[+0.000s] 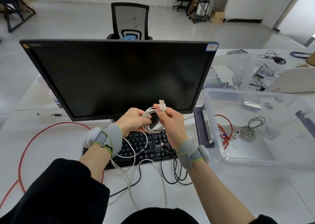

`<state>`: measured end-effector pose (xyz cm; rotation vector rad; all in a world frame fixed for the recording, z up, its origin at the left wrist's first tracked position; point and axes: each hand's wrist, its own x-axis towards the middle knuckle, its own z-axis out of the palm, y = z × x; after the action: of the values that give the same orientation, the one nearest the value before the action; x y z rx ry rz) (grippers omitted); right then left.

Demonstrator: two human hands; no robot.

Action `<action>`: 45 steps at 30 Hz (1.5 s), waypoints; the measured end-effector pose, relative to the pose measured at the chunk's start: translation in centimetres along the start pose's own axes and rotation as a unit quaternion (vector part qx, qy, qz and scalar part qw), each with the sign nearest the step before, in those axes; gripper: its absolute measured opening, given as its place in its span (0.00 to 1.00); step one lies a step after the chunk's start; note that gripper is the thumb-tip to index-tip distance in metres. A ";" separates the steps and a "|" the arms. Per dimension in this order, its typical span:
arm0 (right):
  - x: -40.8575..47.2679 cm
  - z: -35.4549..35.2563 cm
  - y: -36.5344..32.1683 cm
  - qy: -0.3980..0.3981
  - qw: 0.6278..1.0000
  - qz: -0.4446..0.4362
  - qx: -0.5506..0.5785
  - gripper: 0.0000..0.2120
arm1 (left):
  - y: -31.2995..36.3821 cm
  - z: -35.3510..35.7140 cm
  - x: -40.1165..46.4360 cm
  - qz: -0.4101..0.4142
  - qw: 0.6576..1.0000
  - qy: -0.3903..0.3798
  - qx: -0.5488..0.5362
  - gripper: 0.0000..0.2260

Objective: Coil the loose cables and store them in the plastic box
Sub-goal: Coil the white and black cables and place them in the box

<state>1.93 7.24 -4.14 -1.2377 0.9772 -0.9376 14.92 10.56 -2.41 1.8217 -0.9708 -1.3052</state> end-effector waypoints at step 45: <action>5.1 -19.1 -6.9 -0.037 0.989 0.055 -0.129 0.09 | 9.1 11.9 3.7 0.018 0.960 -0.101 -0.262 0.03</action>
<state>-14.89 -4.13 1.03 -1.4098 1.1211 -0.6893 2.64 1.67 0.62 1.2795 -0.6672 -1.5687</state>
